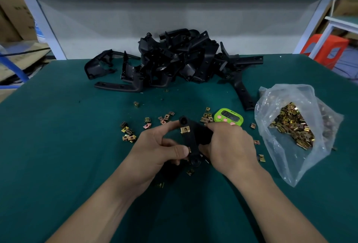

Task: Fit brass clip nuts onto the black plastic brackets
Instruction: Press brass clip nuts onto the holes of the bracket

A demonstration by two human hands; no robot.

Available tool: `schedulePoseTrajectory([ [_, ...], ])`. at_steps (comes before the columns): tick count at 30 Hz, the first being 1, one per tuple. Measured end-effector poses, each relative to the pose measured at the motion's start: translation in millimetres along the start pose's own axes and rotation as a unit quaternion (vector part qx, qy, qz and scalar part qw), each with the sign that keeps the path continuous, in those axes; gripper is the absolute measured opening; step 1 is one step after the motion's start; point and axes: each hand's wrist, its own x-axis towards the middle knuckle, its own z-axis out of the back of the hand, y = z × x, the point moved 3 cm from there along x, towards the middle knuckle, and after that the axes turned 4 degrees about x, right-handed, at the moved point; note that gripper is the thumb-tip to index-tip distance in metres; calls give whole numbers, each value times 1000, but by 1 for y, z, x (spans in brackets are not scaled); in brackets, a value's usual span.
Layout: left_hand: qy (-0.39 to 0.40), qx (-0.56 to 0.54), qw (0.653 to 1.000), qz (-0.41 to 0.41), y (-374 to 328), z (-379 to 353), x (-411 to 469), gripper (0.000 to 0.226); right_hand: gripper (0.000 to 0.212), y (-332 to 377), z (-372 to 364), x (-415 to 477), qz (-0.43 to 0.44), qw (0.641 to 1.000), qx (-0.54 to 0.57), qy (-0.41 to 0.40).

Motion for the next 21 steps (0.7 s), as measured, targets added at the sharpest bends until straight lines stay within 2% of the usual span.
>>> schedulePoseTrajectory([
  [3, -18, 12, 1000, 3, 4, -5, -1, 55, 8, 5, 2, -3, 26, 997, -63, -44],
  [5, -34, 20, 999, 3, 6, -8, -4, 49, 9, 7, 2, -4, 22, 995, -78, -55],
  [8, -75, 23, 997, 1, 6, -12, -7, 40, 7, 6, -1, -5, 7, 998, -47, -35],
  [10, -85, -13, 996, 2, 3, -19, -6, 22, 10, 6, -4, -7, -3, 1000, -8, -25],
  [13, -95, -72, 992, 33, 2, -26, -3, 40, 15, 6, -6, -7, -19, 999, 9, -41],
  [15, -92, -81, 991, 44, 2, -26, -3, 37, 16, 5, -5, -7, -37, 998, 18, -50],
  [17, -94, 0, 995, 13, 3, -24, -4, 26, 19, 4, -1, -7, -57, 997, 24, -53],
  [18, -111, 105, 988, -13, 3, -21, -4, 24, 19, 5, 1, -8, -62, 996, 14, -57],
  [20, -151, 323, 933, -45, 1, -22, -3, 29, 14, 9, 6, -9, -57, 995, -39, -69],
  [21, -169, 362, 915, -52, -2, -25, -2, 33, 14, 13, 9, -9, -54, 993, -58, -82],
])
